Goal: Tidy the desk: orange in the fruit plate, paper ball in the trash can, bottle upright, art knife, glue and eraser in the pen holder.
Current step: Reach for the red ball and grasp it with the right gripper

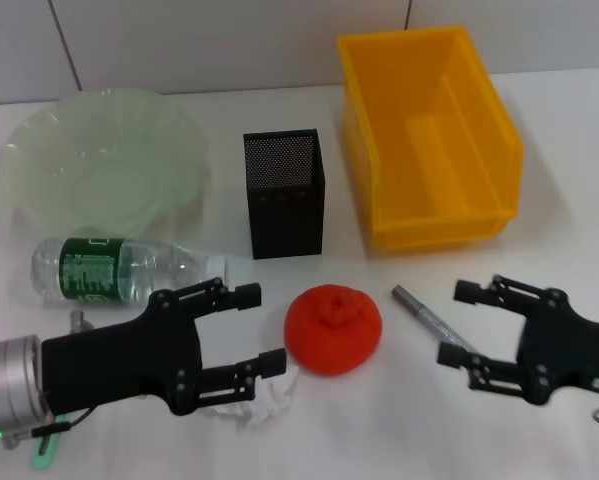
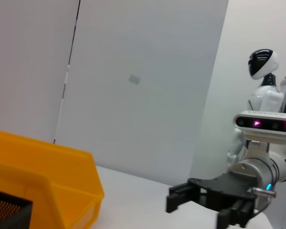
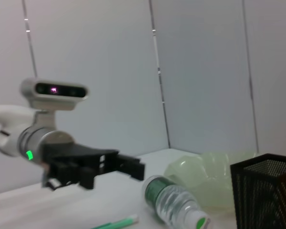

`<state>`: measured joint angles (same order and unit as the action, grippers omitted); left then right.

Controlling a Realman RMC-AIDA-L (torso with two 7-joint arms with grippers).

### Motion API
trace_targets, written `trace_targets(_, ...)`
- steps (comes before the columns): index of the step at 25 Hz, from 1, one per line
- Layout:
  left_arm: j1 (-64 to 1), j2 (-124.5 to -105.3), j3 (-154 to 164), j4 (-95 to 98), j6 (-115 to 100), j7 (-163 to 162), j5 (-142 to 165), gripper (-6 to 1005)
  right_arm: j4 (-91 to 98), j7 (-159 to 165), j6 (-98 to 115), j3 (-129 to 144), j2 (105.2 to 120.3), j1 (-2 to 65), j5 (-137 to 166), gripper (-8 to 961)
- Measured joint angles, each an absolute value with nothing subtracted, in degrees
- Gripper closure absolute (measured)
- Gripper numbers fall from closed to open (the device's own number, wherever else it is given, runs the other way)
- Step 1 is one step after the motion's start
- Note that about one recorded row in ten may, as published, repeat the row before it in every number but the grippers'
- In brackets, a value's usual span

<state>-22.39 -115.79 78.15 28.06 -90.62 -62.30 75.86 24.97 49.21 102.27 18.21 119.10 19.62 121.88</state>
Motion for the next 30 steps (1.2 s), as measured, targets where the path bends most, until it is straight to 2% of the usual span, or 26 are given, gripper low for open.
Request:
trace_targets(15,-18.0,-115.33,78.1,27.7,-90.7,-61.8,75.9,226,10.9,43.0,83.8,20.3,119.49,30.7,122.1,276)
trace_targets(25,-17.8,-115.22,78.0,27.6,-90.5,-61.8,76.3,227,5.3,43.4,73.3,23.3,119.53,35.6,122.2,307)
trace_targets(30,-17.8,-115.22,78.0,27.6,-90.5,-61.8,76.4,228,5.5,42.9,73.6,23.4,119.55,35.5,122.2,322)
